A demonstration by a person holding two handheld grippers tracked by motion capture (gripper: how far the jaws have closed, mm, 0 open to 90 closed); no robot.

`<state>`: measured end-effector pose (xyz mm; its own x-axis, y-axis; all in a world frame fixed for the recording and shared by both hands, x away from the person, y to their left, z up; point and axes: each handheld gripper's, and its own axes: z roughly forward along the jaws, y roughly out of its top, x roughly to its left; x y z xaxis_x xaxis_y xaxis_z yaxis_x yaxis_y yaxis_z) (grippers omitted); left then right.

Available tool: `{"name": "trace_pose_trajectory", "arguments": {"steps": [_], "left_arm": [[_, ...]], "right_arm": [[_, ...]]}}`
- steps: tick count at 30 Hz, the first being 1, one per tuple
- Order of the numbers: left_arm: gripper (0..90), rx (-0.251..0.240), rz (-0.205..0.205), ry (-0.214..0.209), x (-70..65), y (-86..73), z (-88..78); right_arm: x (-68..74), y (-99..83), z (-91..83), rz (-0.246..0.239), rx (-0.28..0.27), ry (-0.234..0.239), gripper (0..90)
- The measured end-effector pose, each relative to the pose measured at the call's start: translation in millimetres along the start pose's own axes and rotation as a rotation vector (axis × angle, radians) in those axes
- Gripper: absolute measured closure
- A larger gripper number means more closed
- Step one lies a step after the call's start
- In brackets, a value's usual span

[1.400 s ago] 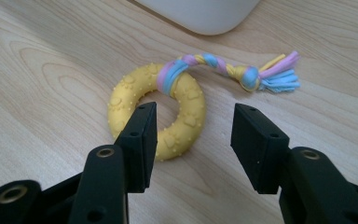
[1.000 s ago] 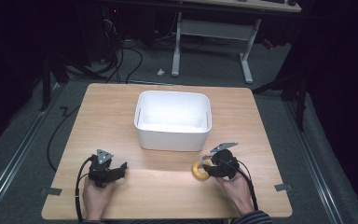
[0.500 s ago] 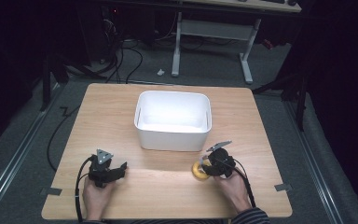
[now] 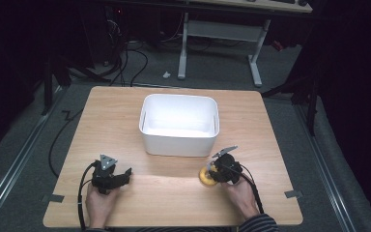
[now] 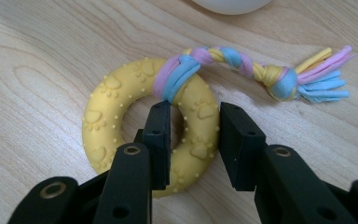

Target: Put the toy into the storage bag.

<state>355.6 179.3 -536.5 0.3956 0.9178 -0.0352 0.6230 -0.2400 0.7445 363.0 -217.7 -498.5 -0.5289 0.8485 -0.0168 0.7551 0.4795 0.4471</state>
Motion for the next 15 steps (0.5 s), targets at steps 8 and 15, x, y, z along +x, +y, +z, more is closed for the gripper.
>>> {"name": "trace_pose_trajectory", "arguments": {"steps": [8,15], "left_arm": [[25.6,0.000,0.002,0.002,-0.3,0.0,0.1],[25.4,0.002,0.006,0.005,-0.9,0.1,0.3]], "right_arm": [[1.3,-3.4,-2.9,-0.010,-0.029,-0.011,67.1],[-4.9,-9.3,-13.4,0.006,-0.069,-0.009,67.4]]}}
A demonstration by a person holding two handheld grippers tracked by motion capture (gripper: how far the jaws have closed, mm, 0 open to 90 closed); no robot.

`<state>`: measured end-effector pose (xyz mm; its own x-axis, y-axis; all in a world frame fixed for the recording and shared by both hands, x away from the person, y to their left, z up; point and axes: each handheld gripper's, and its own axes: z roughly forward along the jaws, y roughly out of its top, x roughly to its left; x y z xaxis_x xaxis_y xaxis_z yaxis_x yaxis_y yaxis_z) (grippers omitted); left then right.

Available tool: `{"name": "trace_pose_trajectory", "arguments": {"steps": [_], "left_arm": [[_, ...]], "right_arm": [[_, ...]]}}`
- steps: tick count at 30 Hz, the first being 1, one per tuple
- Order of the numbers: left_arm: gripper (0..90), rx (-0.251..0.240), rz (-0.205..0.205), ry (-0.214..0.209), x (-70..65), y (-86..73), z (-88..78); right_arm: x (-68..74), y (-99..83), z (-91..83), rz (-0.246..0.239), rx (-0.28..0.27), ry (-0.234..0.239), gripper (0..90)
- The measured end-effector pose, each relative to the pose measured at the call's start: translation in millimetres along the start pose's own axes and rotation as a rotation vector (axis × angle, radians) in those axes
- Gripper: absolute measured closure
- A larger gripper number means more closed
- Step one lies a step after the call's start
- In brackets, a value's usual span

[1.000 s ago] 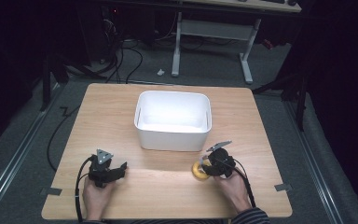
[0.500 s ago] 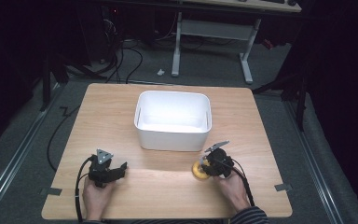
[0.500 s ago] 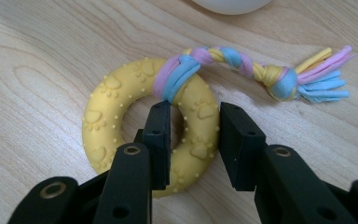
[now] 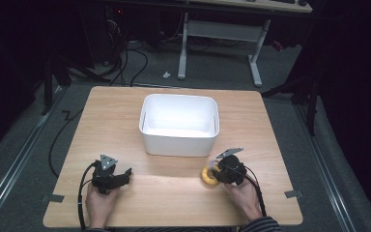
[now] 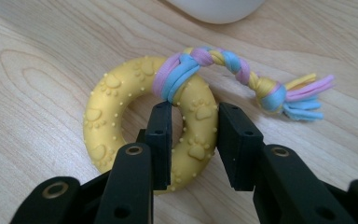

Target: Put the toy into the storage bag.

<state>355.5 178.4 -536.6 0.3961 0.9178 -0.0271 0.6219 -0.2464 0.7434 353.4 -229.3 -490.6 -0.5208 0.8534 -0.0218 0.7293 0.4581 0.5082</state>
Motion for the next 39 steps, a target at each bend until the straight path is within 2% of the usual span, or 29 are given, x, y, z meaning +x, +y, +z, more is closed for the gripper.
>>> {"name": "trace_pose_trajectory", "arguments": {"steps": [8,12,23,34,39], "left_arm": [[25.4,-0.001,-0.002,-0.003,0.4,0.0,-0.1],[25.6,0.000,-0.001,-0.001,0.1,0.0,0.0],[26.0,-0.002,-0.005,-0.004,0.7,-0.1,-0.2],[26.0,-0.002,-0.005,-0.005,0.8,-0.1,-0.2],[26.0,-0.003,-0.007,-0.005,0.9,-0.1,-0.2]], "right_arm": [[-12.9,-6.1,-11.1,0.026,-0.019,-0.018,67.4],[-22.4,-10.9,-22.3,0.064,-0.062,-0.020,67.4],[-42.8,-17.2,-39.3,0.125,-0.093,-0.035,67.4],[-54.5,-13.4,-52.7,0.140,-0.100,-0.084,67.4],[-59.3,-8.7,-62.2,0.139,-0.127,-0.104,67.5]]}}
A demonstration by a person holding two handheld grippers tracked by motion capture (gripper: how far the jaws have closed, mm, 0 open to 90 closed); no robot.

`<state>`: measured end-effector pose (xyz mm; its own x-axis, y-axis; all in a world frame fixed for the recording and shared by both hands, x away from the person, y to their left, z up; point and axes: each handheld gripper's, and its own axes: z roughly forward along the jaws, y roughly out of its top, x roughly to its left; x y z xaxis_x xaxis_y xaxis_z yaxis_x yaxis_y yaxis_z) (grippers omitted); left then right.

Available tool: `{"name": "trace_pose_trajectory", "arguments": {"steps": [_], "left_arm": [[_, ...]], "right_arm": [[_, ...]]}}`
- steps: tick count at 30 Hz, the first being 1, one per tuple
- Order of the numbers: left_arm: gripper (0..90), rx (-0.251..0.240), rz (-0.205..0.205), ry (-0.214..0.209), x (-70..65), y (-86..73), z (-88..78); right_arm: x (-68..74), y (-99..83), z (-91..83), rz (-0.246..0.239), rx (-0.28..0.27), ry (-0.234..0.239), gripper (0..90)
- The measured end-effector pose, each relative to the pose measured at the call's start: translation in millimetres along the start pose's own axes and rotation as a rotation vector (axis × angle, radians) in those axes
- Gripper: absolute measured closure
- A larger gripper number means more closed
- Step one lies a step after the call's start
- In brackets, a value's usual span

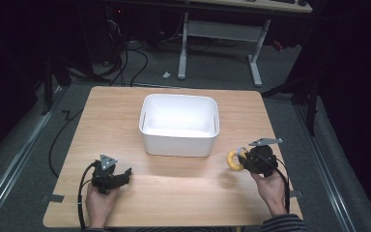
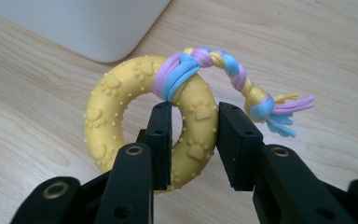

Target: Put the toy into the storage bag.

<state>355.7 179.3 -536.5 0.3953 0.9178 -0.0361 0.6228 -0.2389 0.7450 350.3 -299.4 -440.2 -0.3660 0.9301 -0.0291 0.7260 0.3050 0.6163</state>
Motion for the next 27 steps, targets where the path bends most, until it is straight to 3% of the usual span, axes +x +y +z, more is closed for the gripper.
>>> {"name": "trace_pose_trajectory", "arguments": {"steps": [7,27], "left_arm": [[26.0,0.000,0.001,0.000,0.0,0.0,0.0],[26.0,0.002,0.005,0.003,-0.5,0.1,0.1]], "right_arm": [[-12.6,12.8,-5.0,0.024,0.004,-0.019,67.5],[-19.8,49.0,-25.0,0.021,-0.050,0.002,67.5]]}}
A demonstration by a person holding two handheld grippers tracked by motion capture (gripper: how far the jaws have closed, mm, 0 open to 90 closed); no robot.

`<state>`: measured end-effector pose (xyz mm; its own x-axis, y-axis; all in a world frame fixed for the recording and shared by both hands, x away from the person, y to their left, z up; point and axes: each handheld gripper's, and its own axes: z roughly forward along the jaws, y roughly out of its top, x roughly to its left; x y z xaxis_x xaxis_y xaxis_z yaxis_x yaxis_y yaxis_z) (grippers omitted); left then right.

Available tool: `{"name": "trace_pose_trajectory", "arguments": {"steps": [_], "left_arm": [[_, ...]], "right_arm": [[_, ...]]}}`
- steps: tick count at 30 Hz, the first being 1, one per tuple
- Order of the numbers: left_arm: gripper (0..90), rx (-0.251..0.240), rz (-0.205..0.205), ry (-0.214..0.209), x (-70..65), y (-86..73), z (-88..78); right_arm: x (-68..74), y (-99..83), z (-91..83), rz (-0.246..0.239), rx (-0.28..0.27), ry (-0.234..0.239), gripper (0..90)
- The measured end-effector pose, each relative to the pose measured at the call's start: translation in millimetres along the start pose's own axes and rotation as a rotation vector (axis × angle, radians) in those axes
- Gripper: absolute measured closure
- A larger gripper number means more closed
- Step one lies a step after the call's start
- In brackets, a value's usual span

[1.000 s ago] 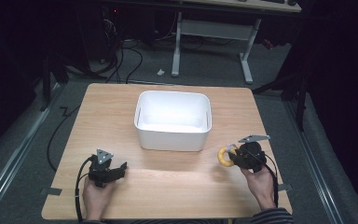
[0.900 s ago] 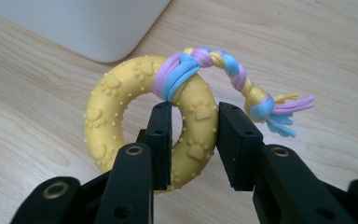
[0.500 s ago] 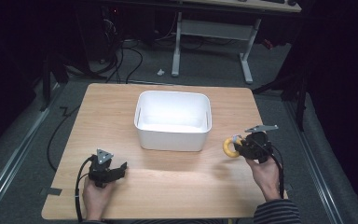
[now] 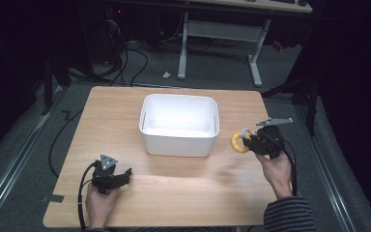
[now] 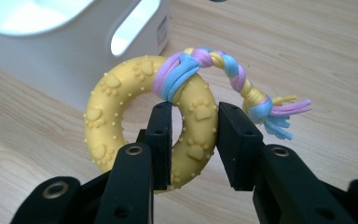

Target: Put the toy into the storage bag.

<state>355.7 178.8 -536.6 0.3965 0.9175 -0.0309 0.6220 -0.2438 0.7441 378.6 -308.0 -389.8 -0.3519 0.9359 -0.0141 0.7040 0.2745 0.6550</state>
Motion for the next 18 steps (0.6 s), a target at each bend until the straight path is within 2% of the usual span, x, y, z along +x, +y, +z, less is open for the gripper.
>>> {"name": "trace_pose_trajectory", "arguments": {"steps": [13,18], "left_arm": [[25.8,0.000,0.000,0.000,0.0,0.0,0.0],[25.8,0.001,0.000,-0.002,0.2,0.1,-0.1]], "right_arm": [[1.3,28.5,-8.5,-0.009,-0.041,0.020,67.4],[5.0,38.4,-9.3,-0.024,-0.034,0.005,67.4]]}}
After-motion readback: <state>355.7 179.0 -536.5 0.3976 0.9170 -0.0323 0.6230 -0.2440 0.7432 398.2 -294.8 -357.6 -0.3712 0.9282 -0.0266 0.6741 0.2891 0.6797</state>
